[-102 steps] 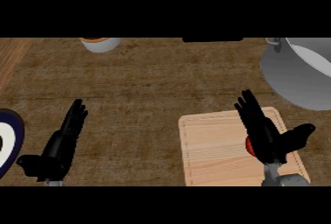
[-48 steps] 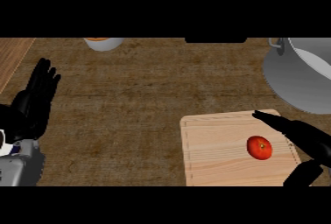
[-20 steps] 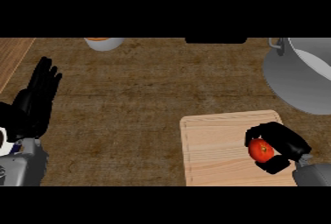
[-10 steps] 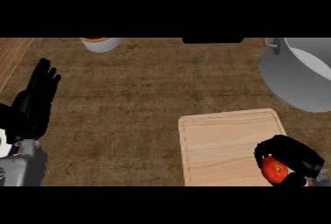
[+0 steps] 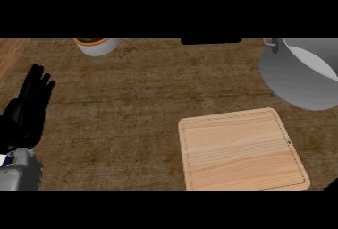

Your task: Pick the tomato from the cutting board and place it in the pot

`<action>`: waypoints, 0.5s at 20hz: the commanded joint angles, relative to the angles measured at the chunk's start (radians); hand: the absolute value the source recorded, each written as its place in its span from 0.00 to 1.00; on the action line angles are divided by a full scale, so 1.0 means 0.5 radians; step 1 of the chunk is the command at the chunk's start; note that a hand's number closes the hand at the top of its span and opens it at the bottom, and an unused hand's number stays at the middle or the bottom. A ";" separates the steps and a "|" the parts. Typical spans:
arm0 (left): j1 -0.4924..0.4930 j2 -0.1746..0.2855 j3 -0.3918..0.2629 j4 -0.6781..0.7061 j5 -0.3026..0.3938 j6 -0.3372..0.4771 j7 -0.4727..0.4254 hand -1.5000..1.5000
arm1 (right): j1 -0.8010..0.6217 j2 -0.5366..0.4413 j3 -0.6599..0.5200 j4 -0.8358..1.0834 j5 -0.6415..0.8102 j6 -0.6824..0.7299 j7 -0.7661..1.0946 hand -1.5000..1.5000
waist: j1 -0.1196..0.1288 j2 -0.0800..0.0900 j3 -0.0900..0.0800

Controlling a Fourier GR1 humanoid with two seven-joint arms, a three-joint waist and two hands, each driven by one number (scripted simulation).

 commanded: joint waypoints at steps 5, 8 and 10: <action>0.001 0.007 0.015 0.006 0.023 -0.022 -0.009 0.50 | 0.109 -0.110 -0.506 0.086 -1.037 0.233 -0.500 1.00 | 0.007 0.009 0.000; -0.030 -0.004 -0.002 0.070 0.003 -0.019 -0.025 0.50 | 0.047 -0.148 -0.688 0.077 -1.383 0.322 -0.422 1.00 | 0.012 0.016 -0.001; -0.021 0.055 0.041 0.008 0.053 -0.069 0.007 0.50 | 0.046 -0.208 -0.805 0.156 -1.607 0.438 -0.364 1.00 | 0.044 0.014 -0.001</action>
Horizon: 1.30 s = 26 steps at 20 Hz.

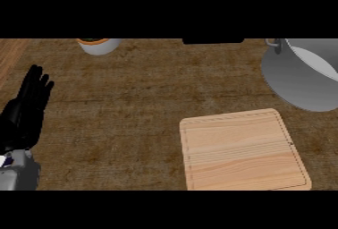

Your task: Pick the tomato from the cutting board and place it in the pot

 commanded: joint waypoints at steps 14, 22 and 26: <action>-0.272 -0.055 -0.113 0.140 -0.076 0.022 0.023 0.50 | -0.721 -0.392 -0.123 0.787 -0.859 0.740 0.195 1.00 | 0.170 0.042 0.005; -0.277 -0.073 -0.099 0.202 -0.028 -0.020 -0.010 0.50 | -1.174 -0.120 0.177 1.132 -0.798 0.777 0.343 1.00 | 0.223 0.055 0.007; -0.284 -0.105 -0.152 0.169 -0.075 0.009 -0.006 0.50 | -1.421 0.012 0.201 1.285 -0.354 -0.090 0.252 1.00 | 0.248 0.059 0.011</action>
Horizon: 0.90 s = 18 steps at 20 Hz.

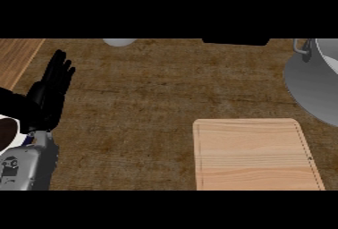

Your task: Pick the tomato from the cutting board and place it in the pot

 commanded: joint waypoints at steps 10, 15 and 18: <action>0.004 -0.020 -0.030 -0.024 0.026 -0.043 0.000 0.50 | -0.708 0.368 0.218 0.840 0.694 -0.620 -0.327 1.00 | 0.040 0.015 0.003; -0.011 -0.056 -0.065 -0.006 -0.005 -0.022 -0.027 0.50 | -0.791 0.421 0.297 1.080 0.779 -0.443 -0.185 0.00 | 0.072 0.038 0.006; -0.034 -0.031 -0.036 0.005 0.006 -0.029 -0.026 0.50 | -0.847 0.475 0.333 1.168 0.787 -0.238 -0.227 0.00 | 0.064 0.039 0.006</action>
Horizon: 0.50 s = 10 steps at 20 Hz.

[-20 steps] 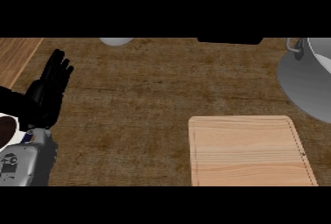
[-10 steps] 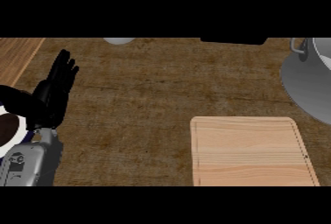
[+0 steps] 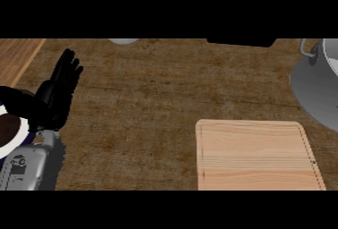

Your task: Pick the tomato from the cutting board and place it in the pot

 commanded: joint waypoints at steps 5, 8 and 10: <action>-0.025 -0.005 0.002 -0.053 -0.010 0.031 0.030 0.50 | -0.079 0.185 0.057 0.181 -0.028 0.501 -0.150 0.00 | -0.005 0.011 0.029; 0.040 -0.005 0.010 -0.029 0.020 -0.008 -0.003 0.50 | -0.073 0.219 -0.055 0.219 -0.192 0.685 -0.158 0.00 | -0.011 0.016 0.032; 0.017 0.011 0.045 -0.017 0.026 0.000 -0.019 0.50 | -0.140 0.177 -0.118 0.236 -0.283 0.855 -0.105 0.00 | -0.021 0.015 0.029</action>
